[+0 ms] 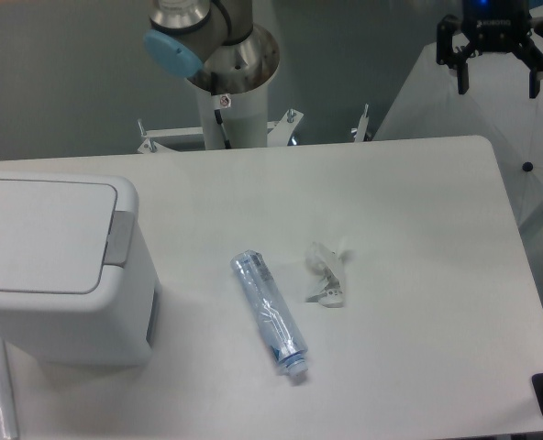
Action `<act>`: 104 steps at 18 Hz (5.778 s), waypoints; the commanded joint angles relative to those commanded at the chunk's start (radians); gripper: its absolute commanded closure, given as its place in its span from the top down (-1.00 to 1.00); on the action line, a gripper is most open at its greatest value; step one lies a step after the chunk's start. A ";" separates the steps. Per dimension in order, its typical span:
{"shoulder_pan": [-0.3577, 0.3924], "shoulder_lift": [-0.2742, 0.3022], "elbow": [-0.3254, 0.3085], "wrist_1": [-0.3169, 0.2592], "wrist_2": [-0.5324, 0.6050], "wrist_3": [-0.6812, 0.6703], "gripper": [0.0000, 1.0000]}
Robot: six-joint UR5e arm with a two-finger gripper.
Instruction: Open the trash can
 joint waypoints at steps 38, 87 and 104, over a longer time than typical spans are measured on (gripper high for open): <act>-0.468 -0.092 0.028 0.114 -0.374 -1.404 1.00; -0.732 -0.190 0.017 0.137 -0.207 -1.474 1.00; -0.687 -0.179 0.087 0.141 -0.198 -1.451 1.00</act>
